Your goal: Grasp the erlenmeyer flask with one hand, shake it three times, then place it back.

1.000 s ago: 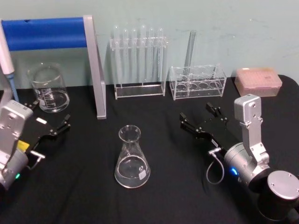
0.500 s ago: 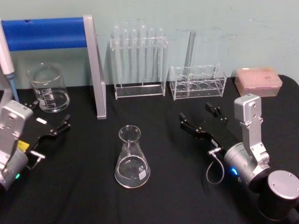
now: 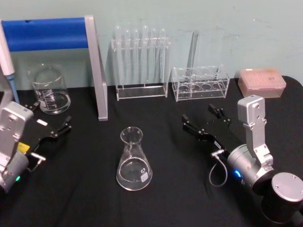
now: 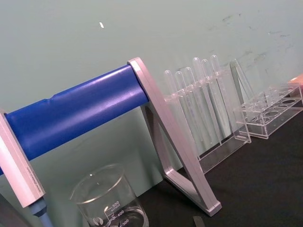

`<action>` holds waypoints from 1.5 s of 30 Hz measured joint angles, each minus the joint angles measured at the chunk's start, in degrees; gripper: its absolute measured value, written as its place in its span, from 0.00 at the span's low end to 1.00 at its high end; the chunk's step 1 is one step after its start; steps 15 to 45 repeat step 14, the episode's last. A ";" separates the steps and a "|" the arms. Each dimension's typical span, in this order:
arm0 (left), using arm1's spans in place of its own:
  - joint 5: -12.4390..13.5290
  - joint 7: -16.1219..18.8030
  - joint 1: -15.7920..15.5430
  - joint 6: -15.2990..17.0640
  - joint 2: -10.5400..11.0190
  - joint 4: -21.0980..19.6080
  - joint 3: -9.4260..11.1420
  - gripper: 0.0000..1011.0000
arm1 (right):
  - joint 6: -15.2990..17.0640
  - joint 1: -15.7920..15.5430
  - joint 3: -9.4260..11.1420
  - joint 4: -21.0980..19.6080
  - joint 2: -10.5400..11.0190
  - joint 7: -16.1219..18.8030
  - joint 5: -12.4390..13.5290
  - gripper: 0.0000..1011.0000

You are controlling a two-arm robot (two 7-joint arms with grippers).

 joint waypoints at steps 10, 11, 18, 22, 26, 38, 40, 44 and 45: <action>0.00 0.00 0.00 0.00 0.00 0.00 0.00 0.99 | 0.01 0.00 0.00 0.00 0.01 0.00 0.04 0.99; 0.00 0.00 0.00 0.00 0.00 0.00 0.00 0.99 | 0.01 0.00 0.00 0.00 0.00 0.01 0.04 0.99; 0.00 0.00 0.00 0.00 0.00 0.00 0.00 0.99 | 0.00 0.00 0.00 0.00 0.00 0.00 0.04 0.99; 0.00 0.00 0.00 0.00 0.00 0.00 0.00 0.99 | 0.00 0.00 0.00 0.00 0.00 0.00 0.04 0.99; 0.00 0.00 0.00 0.00 0.00 0.00 0.00 0.99 | 0.00 0.00 0.00 0.00 0.00 0.00 0.04 0.99; 0.00 0.00 0.00 0.00 0.00 0.00 0.00 0.99 | 0.00 0.00 0.00 0.00 0.00 0.00 0.04 0.99; 0.00 0.00 0.00 0.00 0.00 0.00 0.00 0.99 | 0.00 0.00 0.00 0.00 0.00 0.00 0.04 0.99; 0.00 0.00 0.00 0.00 0.00 0.00 0.00 0.99 | 0.00 0.00 0.00 0.00 0.00 0.00 0.04 0.99; 0.00 0.00 0.00 0.00 0.00 0.00 0.00 0.99 | 0.00 0.00 0.00 0.00 0.00 0.00 0.04 0.99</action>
